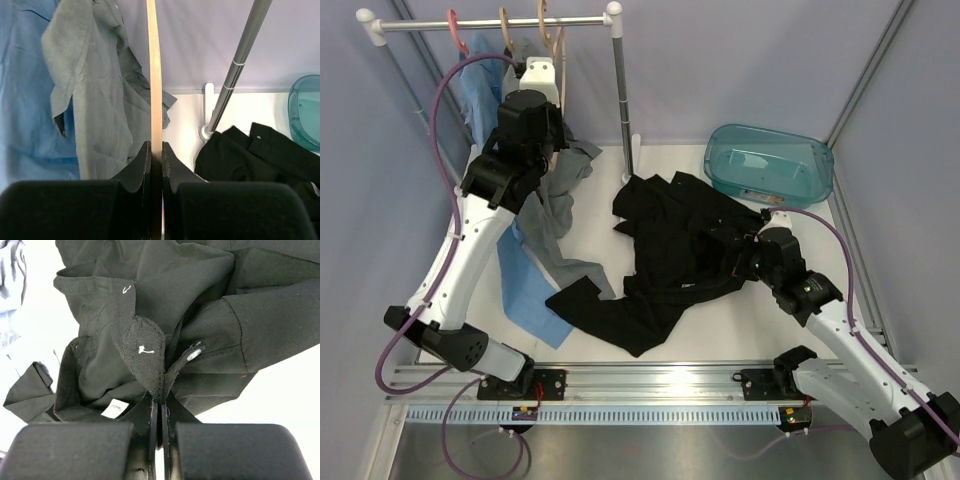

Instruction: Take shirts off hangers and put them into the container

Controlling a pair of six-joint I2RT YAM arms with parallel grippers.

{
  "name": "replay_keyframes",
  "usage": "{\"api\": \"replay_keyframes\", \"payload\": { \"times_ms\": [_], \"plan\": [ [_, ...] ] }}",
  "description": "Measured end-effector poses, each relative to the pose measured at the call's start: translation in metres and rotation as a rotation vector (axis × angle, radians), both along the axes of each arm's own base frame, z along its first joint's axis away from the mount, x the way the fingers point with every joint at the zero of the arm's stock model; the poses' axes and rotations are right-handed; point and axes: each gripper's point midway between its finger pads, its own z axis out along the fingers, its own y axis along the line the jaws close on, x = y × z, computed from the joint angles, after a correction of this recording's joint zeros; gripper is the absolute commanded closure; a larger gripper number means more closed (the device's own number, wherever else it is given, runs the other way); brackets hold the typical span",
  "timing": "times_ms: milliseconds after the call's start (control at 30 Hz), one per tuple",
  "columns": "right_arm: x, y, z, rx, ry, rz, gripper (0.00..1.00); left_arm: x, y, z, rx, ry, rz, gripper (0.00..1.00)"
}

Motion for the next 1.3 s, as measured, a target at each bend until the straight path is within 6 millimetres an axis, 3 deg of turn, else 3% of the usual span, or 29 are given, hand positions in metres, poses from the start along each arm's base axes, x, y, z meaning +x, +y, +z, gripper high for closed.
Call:
{"api": "replay_keyframes", "payload": {
  "times_ms": [233, 667, 933, 1067, 1100, 1167, 1200, 1300],
  "plan": [
    [-0.001, 0.004, 0.002, 0.019, -0.012, 0.021, 1.0, 0.028, -0.007, -0.031, -0.008, 0.074, -0.051, 1.0],
    [-0.003, 0.008, -0.003, 0.03, -0.014, 0.046, 1.0, 0.042, -0.012, -0.023, -0.016, 0.058, -0.102, 1.0],
    [-0.004, 0.008, -0.001, 0.035, -0.027, 0.047, 1.0, 0.047, -0.02, -0.037, -0.023, 0.09, -0.133, 1.0],
    [-0.005, 0.008, 0.003, 0.037, -0.04, 0.051, 1.0, 0.049, -0.022, -0.045, -0.033, 0.088, -0.135, 0.76],
    [-0.005, 0.008, 0.003, 0.035, -0.042, 0.053, 1.0, 0.047, -0.021, -0.049, -0.034, 0.1, -0.133, 0.63],
    [-0.005, 0.008, 0.002, 0.031, -0.041, 0.059, 1.0, 0.04, -0.019, -0.057, -0.029, 0.124, -0.132, 0.49],
    [-0.005, 0.008, 0.001, 0.028, -0.038, 0.063, 1.0, 0.036, -0.017, -0.06, -0.031, 0.134, -0.13, 0.32],
    [-0.005, 0.013, -0.005, 0.012, -0.018, 0.082, 1.0, 0.025, -0.013, -0.054, -0.037, 0.126, -0.129, 0.01]
  ]
}}
